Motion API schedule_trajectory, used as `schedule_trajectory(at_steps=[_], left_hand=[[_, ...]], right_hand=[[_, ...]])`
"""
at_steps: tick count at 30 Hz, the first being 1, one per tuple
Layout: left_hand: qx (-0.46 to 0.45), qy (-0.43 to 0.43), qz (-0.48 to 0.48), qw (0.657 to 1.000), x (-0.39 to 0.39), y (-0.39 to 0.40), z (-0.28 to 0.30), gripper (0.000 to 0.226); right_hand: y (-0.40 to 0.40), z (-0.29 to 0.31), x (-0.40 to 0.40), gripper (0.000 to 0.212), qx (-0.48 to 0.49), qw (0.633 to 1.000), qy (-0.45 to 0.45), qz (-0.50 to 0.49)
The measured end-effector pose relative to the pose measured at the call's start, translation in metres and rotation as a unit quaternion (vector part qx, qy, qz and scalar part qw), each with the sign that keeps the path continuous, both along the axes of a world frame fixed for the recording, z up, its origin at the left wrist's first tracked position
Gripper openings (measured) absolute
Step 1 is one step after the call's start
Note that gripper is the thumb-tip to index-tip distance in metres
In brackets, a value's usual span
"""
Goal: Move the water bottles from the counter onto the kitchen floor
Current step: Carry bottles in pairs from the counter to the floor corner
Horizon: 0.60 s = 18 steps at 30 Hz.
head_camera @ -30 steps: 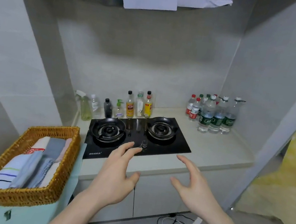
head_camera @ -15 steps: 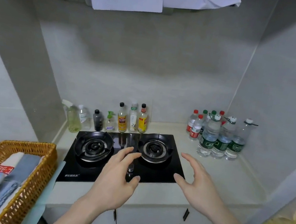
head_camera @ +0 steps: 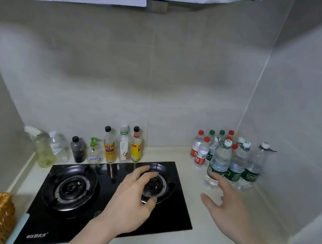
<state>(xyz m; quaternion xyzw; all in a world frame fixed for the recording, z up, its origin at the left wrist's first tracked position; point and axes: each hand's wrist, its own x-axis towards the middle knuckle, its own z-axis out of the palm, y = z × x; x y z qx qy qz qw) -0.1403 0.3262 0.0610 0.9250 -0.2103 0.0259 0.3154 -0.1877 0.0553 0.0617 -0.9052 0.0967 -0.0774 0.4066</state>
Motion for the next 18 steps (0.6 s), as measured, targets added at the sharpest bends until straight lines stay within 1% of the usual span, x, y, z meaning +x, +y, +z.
schedule_trajectory(at_steps=[4, 11, 18], left_hand=[[0.0, -0.014, -0.011, 1.0, 0.028, -0.017, 0.004, 0.062], [0.003, -0.006, -0.018, 1.0, 0.062, -0.057, 0.008, 0.063], [0.003, 0.029, -0.018, 0.999, 0.11, -0.142, -0.001, 0.063]], right_hand=[[-0.022, 0.0, 0.026, 0.06, 0.0, 1.0, -0.015, -0.008], [-0.06, 0.003, 0.069, 0.059, 0.002, 1.0, -0.023, 0.002], [-0.135, -0.006, 0.118, 0.061, 0.015, 1.0, -0.019, -0.001]])
